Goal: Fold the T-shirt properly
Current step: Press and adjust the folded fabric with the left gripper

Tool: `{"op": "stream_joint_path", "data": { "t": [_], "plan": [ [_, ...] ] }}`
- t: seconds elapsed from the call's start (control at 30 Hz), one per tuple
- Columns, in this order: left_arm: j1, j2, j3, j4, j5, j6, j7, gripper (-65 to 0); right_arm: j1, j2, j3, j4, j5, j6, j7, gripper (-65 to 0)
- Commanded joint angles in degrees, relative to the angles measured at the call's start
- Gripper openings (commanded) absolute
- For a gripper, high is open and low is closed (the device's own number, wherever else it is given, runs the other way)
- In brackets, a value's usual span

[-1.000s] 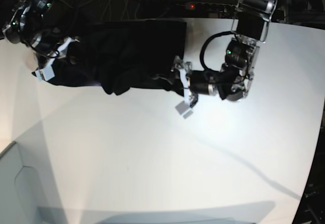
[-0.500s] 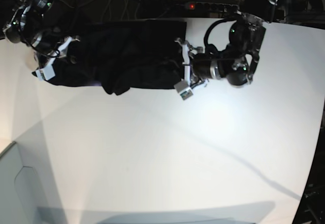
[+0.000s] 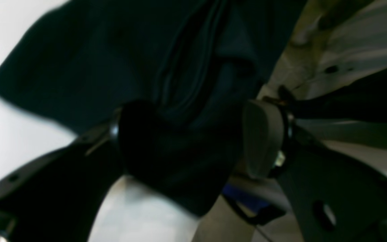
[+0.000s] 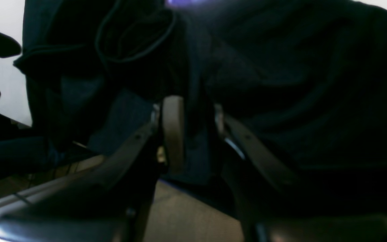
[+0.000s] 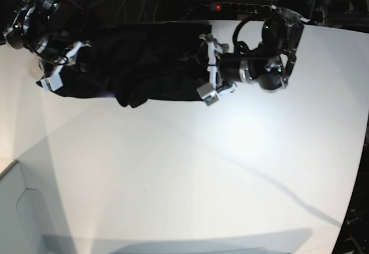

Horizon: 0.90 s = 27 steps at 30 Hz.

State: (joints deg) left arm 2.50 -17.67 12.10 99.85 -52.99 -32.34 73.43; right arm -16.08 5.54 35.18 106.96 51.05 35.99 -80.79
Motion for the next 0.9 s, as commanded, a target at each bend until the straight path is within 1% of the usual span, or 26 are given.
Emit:
{"op": "stream_joint_path", "data": {
  "t": [0.0,0.13,0.4,0.43,0.5,0.73,0.8,0.87],
  "plan": [
    [-0.9,0.3,-0.2,0.3,-1.1,-0.1,-0.7,-22.2,0.1,0.6,0.2,0.9,1.1,-1.1,0.8,-51.5],
    [-1.8,2.5,-0.1,-2.1,-1.1,-0.2,-0.6,-22.3,0.2,0.6,0.2,0.9,1.1,-1.1,0.8,-51.5],
    [-3.3,2.9,5.5,-3.3,-1.1,-0.1,-0.8,-22.6,0.1,0.6,0.2,0.9,1.1,-1.1,0.8,-51.5],
    [-3.3,2.9,6.0,-3.3,-1.1,-0.1,-0.9,-23.5,0.1,0.6,0.2,0.9,1.1,-1.1,0.8,-51.5],
    [-3.3,2.9,6.5,-3.3,-1.1,-0.2,-0.9,-28.5,0.0,0.6,0.2,0.9,1.1,-1.1,0.8,-51.5],
    [-4.1,3.0,6.5,-3.4,-1.1,-0.1,-1.1,-51.7,0.0,0.6,0.2,0.9,1.1,-1.1,0.8,-51.5],
    [-4.2,3.0,6.5,-3.4,-1.1,-0.1,-1.1,-56.3,0.0,0.6,0.2,0.9,1.1,-1.1,0.8,-51.5],
    [-5.3,3.8,6.5,-3.4,-1.2,-0.2,-0.9,-58.5,0.0,0.6,0.2,0.9,1.1,-1.1,0.8,-51.5]
  ]
}}
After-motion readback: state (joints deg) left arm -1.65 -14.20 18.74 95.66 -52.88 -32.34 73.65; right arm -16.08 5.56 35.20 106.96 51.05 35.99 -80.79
